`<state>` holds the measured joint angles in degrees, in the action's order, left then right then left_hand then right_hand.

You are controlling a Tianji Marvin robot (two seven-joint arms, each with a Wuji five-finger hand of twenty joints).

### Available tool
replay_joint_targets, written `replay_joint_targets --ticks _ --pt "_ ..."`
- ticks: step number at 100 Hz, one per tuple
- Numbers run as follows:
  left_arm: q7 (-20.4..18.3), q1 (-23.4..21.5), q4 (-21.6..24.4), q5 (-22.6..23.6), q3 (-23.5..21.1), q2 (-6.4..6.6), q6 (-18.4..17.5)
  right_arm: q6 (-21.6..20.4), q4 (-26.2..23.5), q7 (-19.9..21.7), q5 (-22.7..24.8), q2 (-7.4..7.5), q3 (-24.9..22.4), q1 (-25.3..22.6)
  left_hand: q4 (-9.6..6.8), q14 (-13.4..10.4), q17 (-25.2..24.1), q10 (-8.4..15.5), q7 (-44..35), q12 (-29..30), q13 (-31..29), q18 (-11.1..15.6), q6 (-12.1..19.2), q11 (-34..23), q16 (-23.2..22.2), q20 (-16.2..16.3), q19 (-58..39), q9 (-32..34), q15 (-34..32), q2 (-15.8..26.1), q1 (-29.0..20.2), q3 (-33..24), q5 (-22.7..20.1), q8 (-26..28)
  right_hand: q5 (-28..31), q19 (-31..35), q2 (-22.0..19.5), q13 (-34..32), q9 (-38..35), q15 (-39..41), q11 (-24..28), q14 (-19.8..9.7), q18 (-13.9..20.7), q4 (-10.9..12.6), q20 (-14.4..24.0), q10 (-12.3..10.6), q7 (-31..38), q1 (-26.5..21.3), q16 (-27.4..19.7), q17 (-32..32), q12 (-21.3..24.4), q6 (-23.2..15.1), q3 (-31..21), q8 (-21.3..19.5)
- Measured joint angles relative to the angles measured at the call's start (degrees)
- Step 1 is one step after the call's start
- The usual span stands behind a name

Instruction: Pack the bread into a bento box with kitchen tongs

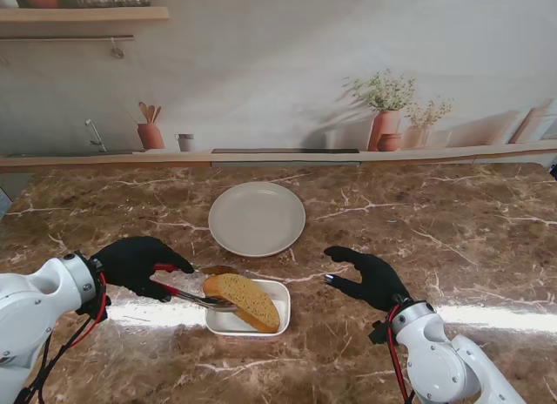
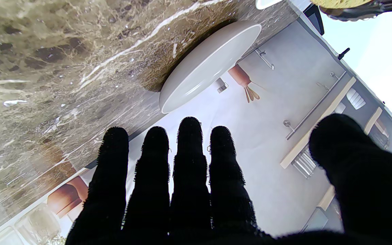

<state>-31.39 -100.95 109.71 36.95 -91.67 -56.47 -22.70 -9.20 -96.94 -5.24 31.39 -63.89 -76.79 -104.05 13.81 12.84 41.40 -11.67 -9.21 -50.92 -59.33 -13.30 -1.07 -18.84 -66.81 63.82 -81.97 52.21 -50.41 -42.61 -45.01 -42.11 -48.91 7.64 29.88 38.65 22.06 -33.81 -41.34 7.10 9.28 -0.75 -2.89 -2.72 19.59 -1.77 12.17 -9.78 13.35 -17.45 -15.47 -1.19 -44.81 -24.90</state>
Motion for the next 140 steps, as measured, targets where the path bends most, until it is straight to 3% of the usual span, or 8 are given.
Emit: replay_joint_targets --ticks 22,77,99,124,140 --pt "0.55 -0.6 -0.15 -3.02 -0.63 -0.22 0.81 0.18 -0.04 0.07 0.1 0.0 0.03 0.01 0.0 -0.06 0.02 0.0 0.04 0.01 -0.01 0.03 0.0 -0.19 0.01 -0.48 0.08 0.0 0.01 0.0 0.0 0.0 0.0 -0.04 0.0 -0.5 -0.02 0.0 0.0 0.0 0.0 0.0 0.0 0.0 0.0 0.0 0.0 -0.42 0.0 0.0 0.0 0.0 -0.02 0.0" --pt "-0.51 -1.77 1.73 -3.57 -2.96 -0.22 0.79 0.66 -0.34 0.06 0.19 0.02 0.04 0.13 -0.05 -0.4 0.02 0.03 0.09 0.01 -0.02 0.19 0.7 -1.39 0.01 -0.54 0.83 -0.05 0.79 -0.52 0.0 -0.05 1.4 -0.05 0.0 -0.51 -0.04 0.0 0.0 0.0 0.0 0.0 0.0 0.0 0.0 0.0 0.0 -0.46 0.0 0.0 0.0 -0.01 -0.02 0.0" --pt "4.69 -1.31 0.69 -2.99 -1.83 -0.72 1.85 0.66 -0.34 0.06 0.24 0.02 0.09 0.21 -0.05 -0.41 0.02 0.04 0.09 0.01 -0.02 0.2 0.85 -1.4 0.01 -0.55 0.85 -0.05 0.8 -0.48 0.0 -0.05 2.03 -0.05 0.0 -0.51 -0.12 0.0 0.0 0.0 0.0 0.0 0.0 0.0 0.0 0.0 0.0 -0.46 0.0 0.0 0.0 -0.01 -0.02 0.0" --pt "9.05 2.1 -3.91 -2.25 1.39 -1.76 3.97 0.64 -0.48 -0.01 0.42 -0.02 -0.21 0.07 -0.05 -0.41 0.02 0.04 0.0 -0.73 -0.02 0.21 1.01 -1.42 0.01 -0.55 0.85 -0.05 0.8 -0.43 0.0 -0.05 2.26 -0.05 0.0 -0.52 -0.12 0.0 0.0 0.0 0.0 0.0 0.0 0.0 0.0 0.0 0.0 -0.46 0.0 0.0 0.0 -0.01 -0.02 0.0" --pt "13.98 2.88 -6.28 -0.7 2.1 -2.61 6.58 0.58 -0.65 0.16 0.52 0.0 -0.31 0.07 -0.05 -0.41 0.02 0.04 -0.01 -0.92 -0.02 0.21 1.02 -1.44 0.01 -0.55 0.85 -0.05 0.8 -0.4 0.0 -0.05 2.31 -0.05 0.0 -0.52 -0.12 0.0 0.0 0.0 0.0 0.0 0.0 0.0 0.0 0.0 0.0 -0.47 0.0 0.0 0.0 -0.01 -0.02 0.0"
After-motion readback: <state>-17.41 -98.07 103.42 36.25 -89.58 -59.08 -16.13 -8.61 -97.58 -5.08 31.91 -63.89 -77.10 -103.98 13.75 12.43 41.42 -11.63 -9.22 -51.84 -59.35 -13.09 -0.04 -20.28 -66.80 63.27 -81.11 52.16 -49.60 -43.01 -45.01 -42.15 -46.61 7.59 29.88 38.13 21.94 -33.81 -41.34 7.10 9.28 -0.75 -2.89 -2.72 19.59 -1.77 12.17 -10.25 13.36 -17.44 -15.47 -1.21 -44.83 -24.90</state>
